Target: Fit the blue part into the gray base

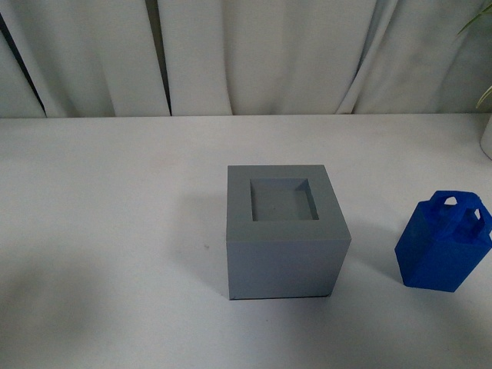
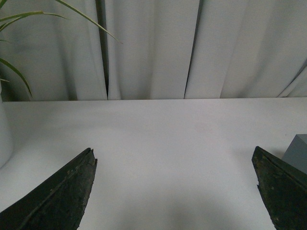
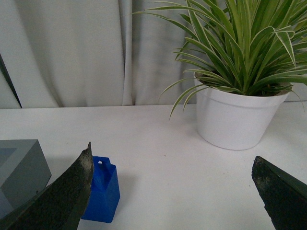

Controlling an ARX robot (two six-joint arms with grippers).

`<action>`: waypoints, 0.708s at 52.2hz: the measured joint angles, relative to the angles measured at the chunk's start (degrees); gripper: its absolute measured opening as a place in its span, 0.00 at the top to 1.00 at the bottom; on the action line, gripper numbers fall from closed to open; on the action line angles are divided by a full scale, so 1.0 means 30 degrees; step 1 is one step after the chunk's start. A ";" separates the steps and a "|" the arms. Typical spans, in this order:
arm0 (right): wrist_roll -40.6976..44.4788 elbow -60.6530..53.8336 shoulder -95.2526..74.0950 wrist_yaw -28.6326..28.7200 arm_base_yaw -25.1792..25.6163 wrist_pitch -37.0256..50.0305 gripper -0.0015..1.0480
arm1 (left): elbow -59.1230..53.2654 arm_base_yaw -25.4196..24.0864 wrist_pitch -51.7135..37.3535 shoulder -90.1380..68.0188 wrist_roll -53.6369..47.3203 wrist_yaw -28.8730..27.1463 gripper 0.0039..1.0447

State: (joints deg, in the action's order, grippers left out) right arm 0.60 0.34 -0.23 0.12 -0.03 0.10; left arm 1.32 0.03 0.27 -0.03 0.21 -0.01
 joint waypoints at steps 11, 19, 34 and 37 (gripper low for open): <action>0.0000 0.0000 0.0000 0.0000 0.0000 0.0000 0.07 | 0.0000 0.0000 -0.0007 0.0000 0.0000 0.0000 0.06; 0.0000 0.0000 0.0000 0.0000 0.0000 0.0000 0.07 | 0.0000 0.0000 -0.0007 0.0000 0.0000 0.0000 0.06; 0.0000 0.0000 0.0000 0.0000 0.0000 0.0000 0.07 | 0.0000 0.0000 0.0000 0.0000 0.0000 0.0000 0.06; 0.0000 0.0000 0.0000 -0.0007 0.0000 0.0000 0.07 | 0.0000 0.0000 -0.0007 0.0000 0.0007 0.0000 0.06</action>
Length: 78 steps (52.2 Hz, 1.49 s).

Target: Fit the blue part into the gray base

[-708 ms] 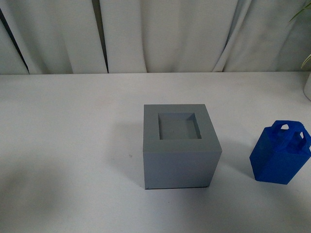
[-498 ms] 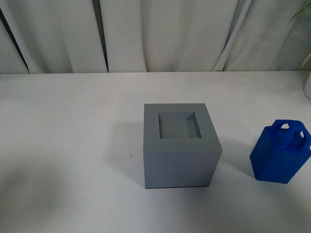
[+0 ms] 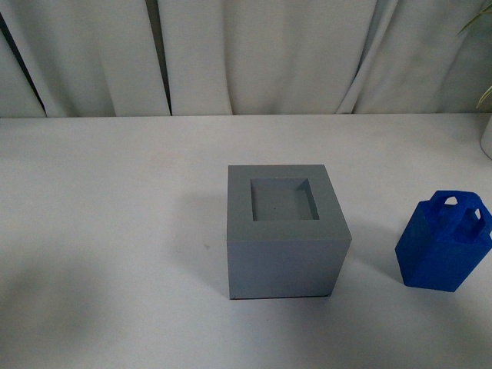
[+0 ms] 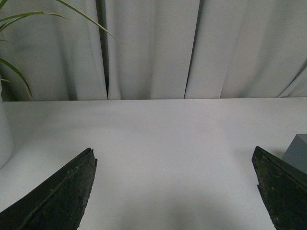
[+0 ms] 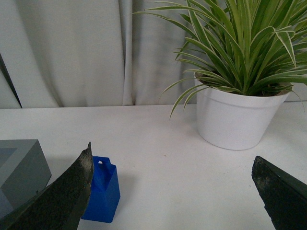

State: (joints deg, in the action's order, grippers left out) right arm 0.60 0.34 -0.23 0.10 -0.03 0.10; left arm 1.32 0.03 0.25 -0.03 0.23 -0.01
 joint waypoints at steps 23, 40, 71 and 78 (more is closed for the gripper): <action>-0.0678 0.0393 -0.1537 0.0044 0.0095 -0.0918 0.07 | 0.0000 0.0000 0.0000 0.0000 -0.0007 0.0000 0.06; -0.0721 0.5814 -1.1919 0.5231 0.1486 0.3133 0.07 | 0.0000 0.0000 0.0000 0.0000 -0.0007 0.0000 0.06; 1.1191 2.1201 -2.6658 0.9304 0.0015 -1.2254 0.07 | 0.0000 0.0000 0.0007 0.0000 -0.0007 0.0000 0.06; 1.4579 2.3525 -2.8297 0.8641 -0.0750 -1.5642 0.07 | 0.0000 0.0000 0.0000 0.0000 -0.0007 0.0000 0.06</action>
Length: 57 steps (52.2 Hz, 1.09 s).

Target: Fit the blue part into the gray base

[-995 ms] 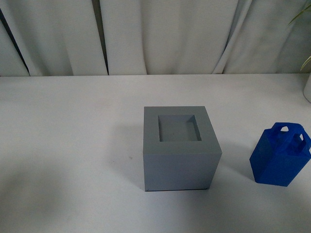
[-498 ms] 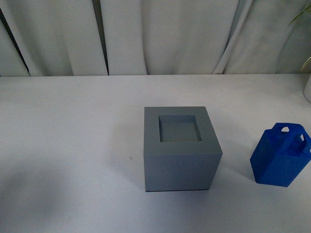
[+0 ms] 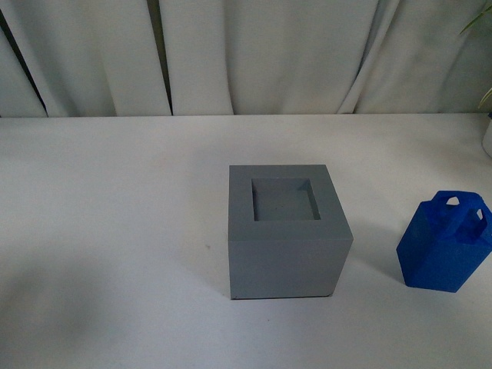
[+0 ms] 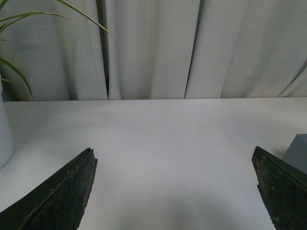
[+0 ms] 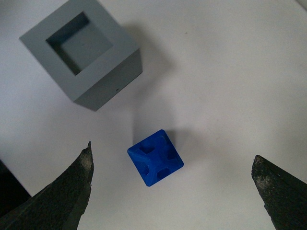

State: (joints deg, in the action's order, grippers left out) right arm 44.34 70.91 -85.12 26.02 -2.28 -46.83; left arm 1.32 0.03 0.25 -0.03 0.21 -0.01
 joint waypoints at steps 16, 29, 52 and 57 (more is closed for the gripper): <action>0.6790 0.3293 -0.3847 -0.4437 -0.2310 -0.5209 0.07 | 0.0000 0.0000 0.0000 0.0000 0.0007 0.0000 0.06; 0.7737 0.3628 -0.5952 -0.6390 -0.3228 -0.4546 0.07 | 0.0000 0.0000 0.0007 0.0000 0.0000 0.0000 0.06; 0.8349 0.3337 -0.6885 -0.7067 -0.3220 -0.3956 0.07 | 0.0000 0.0000 0.0000 0.0000 0.0000 0.0000 0.06; 0.8517 0.3067 -0.6921 -0.7082 -0.3133 -0.3730 0.07 | 0.0000 0.0000 0.0007 0.0000 0.0007 0.0000 0.06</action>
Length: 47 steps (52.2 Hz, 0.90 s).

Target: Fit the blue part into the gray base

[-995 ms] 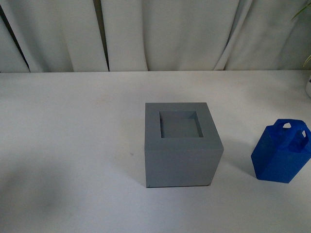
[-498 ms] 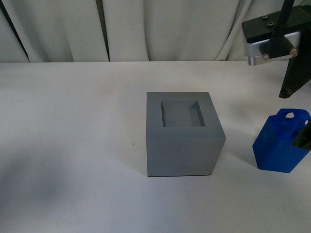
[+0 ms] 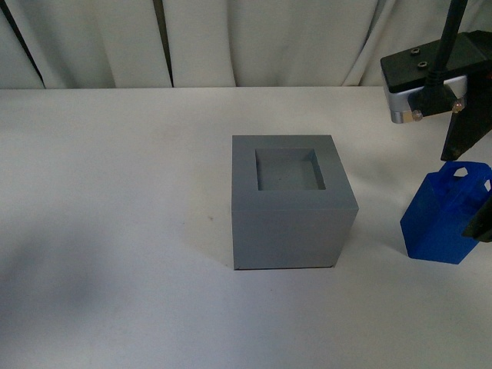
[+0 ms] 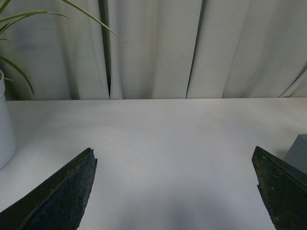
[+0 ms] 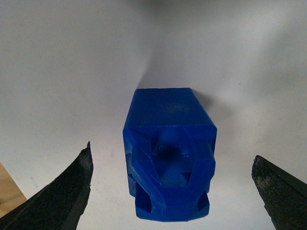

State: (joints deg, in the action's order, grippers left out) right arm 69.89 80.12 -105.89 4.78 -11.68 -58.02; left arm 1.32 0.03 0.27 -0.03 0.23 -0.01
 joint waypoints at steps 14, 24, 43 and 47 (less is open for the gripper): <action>0.0211 -0.0758 -0.0109 -0.0066 0.0080 0.0831 0.07 | 0.0000 0.0000 -0.0007 0.0000 -0.0007 0.0000 0.06; 0.0211 -0.0918 -0.0109 -0.0226 0.0073 0.1297 0.10 | 0.0000 0.0000 -0.0007 0.0000 0.0000 0.0000 0.06; 0.0226 -0.1078 -0.0102 -0.0160 0.0080 0.0940 0.55 | 0.0000 0.0000 0.0000 0.0000 -0.0007 0.0000 0.06; 0.0211 -0.0787 -0.0102 0.0051 0.0080 0.0532 0.55 | 0.0000 0.0000 0.0000 0.0000 -0.0007 0.0000 0.06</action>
State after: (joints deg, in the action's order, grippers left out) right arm 70.52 77.76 -106.19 4.93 -11.44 -56.42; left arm 1.32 0.03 0.27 -0.03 0.21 -0.01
